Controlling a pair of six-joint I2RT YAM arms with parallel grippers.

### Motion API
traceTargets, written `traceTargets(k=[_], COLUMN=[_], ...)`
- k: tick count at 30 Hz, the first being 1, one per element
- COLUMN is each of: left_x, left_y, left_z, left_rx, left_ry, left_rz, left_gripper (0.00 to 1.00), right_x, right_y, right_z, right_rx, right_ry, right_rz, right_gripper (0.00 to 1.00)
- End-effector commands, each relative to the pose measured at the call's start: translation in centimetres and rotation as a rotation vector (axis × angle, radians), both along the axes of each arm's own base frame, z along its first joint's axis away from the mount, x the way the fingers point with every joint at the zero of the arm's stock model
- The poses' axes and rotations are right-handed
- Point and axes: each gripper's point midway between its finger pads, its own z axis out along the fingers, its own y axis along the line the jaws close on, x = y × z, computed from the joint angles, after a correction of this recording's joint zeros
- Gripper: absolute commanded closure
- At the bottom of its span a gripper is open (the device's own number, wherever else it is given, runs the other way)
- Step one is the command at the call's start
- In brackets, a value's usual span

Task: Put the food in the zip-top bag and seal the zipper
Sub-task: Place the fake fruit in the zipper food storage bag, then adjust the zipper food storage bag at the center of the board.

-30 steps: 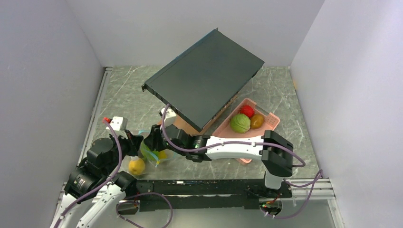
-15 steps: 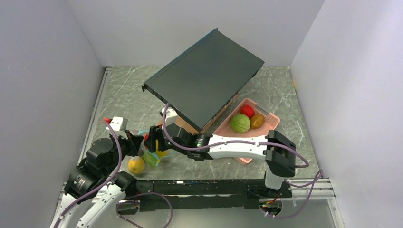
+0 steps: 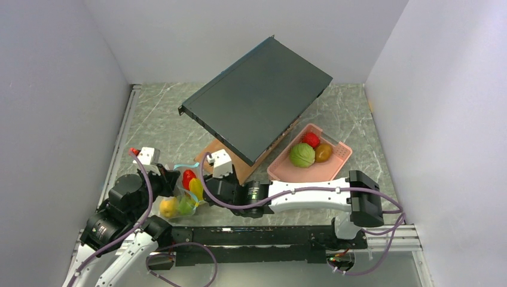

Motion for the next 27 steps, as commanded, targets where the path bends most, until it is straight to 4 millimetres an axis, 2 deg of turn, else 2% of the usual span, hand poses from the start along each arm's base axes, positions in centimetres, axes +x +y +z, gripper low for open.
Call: traceTargets(k=[1,4,7,12,16,18,23,27], left_x=[0.4,0.5,0.6,0.6,0.6,0.6,0.6,0.6], left_y=[0.0,-0.1,-0.2,-0.1,0.0,0.0,0.0,0.3], left_z=[1.2,1.2,1.1,1.0,1.0,1.0,1.0,1.1], left_rx=[-0.032,-0.03,-0.025,-0.022,-0.023,-0.023,-0.024,-0.027], left_ry=[-0.044,-0.041,-0.033,-0.028,-0.028,-0.029,-0.031,-0.036], left_rz=[0.016,0.016,0.014,0.018,0.024,0.024,0.027,0.037], left_gripper=[1.0,1.0,1.0,1.0,1.0,1.0,1.0,1.0], right_x=[1.9,2.6,3.5,3.6,3.2,3.0,2.7,2.3], right_y=[-3.6,-3.6,-2.7,-0.5,0.4,0.7,1.7,2.7], right_z=[-0.1,-1.1,-2.1,-2.7,-3.3,-3.7,-2.9,-0.2], right_rx=[-0.089,-0.104,-0.131,-0.129,-0.094,-0.074,-0.007,0.089], right_ry=[-0.083,-0.115,-0.123,-0.129,-0.112,-0.102,-0.094,-0.107], right_rz=[-0.108,-0.126,-0.133,-0.089,-0.06,-0.048,-0.021,0.022], right_gripper=[0.41,0.41,0.42,0.43,0.45,0.51,0.69,0.9])
